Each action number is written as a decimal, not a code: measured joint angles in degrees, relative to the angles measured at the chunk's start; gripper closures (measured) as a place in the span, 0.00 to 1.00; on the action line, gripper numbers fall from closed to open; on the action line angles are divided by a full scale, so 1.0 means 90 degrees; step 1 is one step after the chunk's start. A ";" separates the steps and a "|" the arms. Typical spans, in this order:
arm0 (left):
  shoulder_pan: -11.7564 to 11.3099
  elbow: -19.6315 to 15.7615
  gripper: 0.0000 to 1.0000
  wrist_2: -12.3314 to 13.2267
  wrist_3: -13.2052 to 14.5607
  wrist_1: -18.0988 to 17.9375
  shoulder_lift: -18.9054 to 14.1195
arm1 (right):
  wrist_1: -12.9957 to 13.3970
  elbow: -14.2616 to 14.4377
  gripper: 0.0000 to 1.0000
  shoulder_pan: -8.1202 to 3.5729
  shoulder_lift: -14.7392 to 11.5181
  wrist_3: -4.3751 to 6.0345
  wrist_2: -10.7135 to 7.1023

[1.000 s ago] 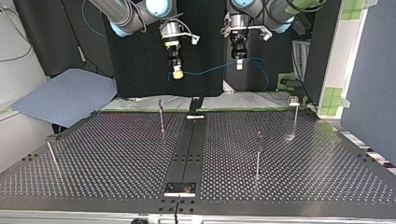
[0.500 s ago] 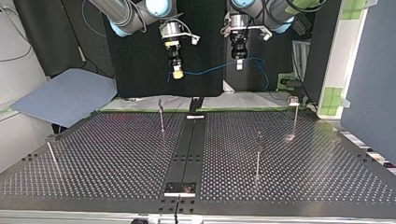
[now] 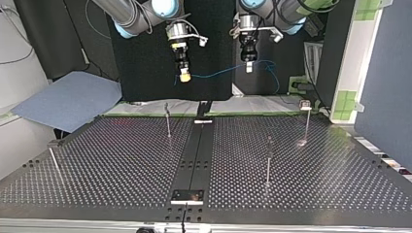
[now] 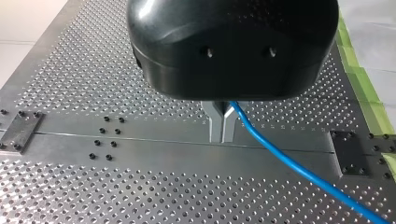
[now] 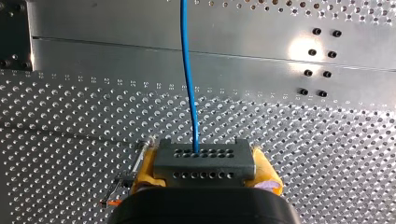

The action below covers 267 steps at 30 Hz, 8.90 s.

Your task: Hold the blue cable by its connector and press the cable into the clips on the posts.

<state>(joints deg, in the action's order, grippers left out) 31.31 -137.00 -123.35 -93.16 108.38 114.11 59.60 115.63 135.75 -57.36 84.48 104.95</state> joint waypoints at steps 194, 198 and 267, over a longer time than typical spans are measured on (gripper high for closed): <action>-0.2601 0.2568 1.00 0.1923 0.0195 0.6293 -0.3450 | -0.4534 -0.4325 1.00 0.0589 -0.0500 0.1043 -0.0345; -0.2623 0.2568 1.00 0.2058 0.0217 0.6242 -0.3422 | -0.4540 -0.4379 1.00 0.0510 -0.0485 0.1097 -0.0443; -0.2411 0.3213 1.00 0.2533 0.0156 0.6338 -0.2770 | -0.4912 -0.4863 1.00 0.0101 -0.0225 0.1455 -0.0645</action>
<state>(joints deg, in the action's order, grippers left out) 9.61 -108.09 -100.55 -91.76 165.42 89.18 15.39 71.87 136.65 -59.38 97.58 99.14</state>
